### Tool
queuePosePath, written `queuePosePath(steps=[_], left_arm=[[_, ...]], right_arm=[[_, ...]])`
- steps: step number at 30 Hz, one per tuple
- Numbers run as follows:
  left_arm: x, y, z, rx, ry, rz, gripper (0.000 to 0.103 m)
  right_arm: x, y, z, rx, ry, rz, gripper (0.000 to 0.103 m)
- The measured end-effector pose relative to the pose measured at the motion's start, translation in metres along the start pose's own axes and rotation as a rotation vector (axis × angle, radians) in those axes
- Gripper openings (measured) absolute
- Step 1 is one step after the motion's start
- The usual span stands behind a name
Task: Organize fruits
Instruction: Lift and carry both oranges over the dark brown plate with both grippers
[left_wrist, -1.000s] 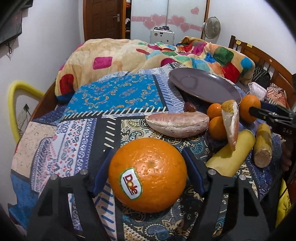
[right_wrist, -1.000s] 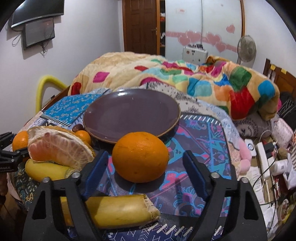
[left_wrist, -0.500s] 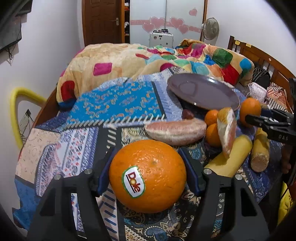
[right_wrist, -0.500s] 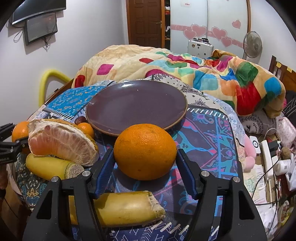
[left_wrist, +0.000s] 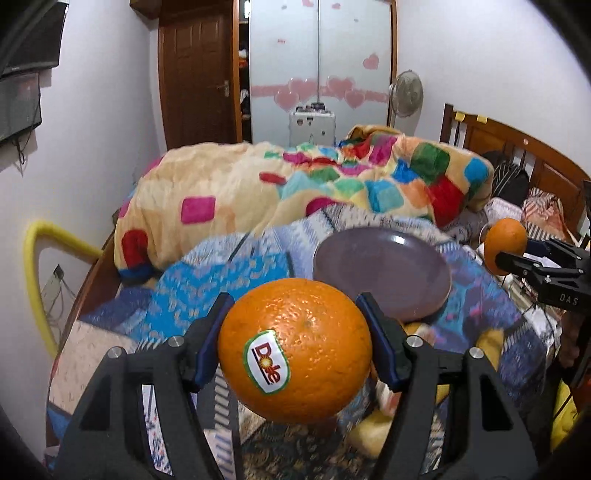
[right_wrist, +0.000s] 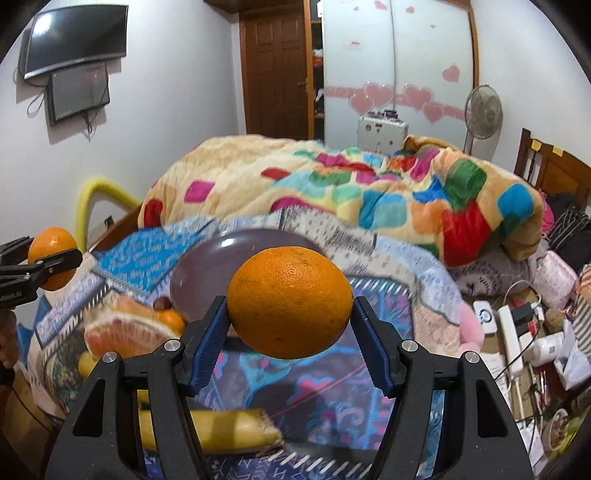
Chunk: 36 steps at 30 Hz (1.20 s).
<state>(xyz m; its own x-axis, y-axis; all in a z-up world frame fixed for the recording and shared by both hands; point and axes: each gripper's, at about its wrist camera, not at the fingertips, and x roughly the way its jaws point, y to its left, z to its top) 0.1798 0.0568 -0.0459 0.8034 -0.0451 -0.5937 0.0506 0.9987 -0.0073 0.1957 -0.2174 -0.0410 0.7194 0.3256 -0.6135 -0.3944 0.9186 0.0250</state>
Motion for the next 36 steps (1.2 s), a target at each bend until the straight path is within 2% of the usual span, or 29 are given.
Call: queuePosePath(steps=[7, 18, 21, 28, 36], left_arm=[[0.020, -0.015, 0.028, 0.026, -0.022, -0.012, 0.067], [0.075, -0.016, 0.045, 0.001, 0.056, -0.055, 0.067], [0.088, -0.016, 0.052, 0.011, 0.074, -0.037, 0.067], [0.126, -0.023, 0.066, 0.015, 0.148, -0.045, 0.067], [0.174, -0.040, 0.072, 0.054, 0.268, -0.063, 0.067]], right_arm=[[-0.007, -0.005, 0.021, -0.005, -0.066, -0.021, 0.063], [0.024, -0.004, 0.031, -0.015, -0.058, -0.014, 0.064], [0.038, -0.004, 0.032, -0.015, -0.041, -0.008, 0.064], [0.077, -0.006, 0.036, -0.032, 0.027, -0.015, 0.064], [0.120, -0.007, 0.036, -0.072, 0.155, -0.028, 0.064]])
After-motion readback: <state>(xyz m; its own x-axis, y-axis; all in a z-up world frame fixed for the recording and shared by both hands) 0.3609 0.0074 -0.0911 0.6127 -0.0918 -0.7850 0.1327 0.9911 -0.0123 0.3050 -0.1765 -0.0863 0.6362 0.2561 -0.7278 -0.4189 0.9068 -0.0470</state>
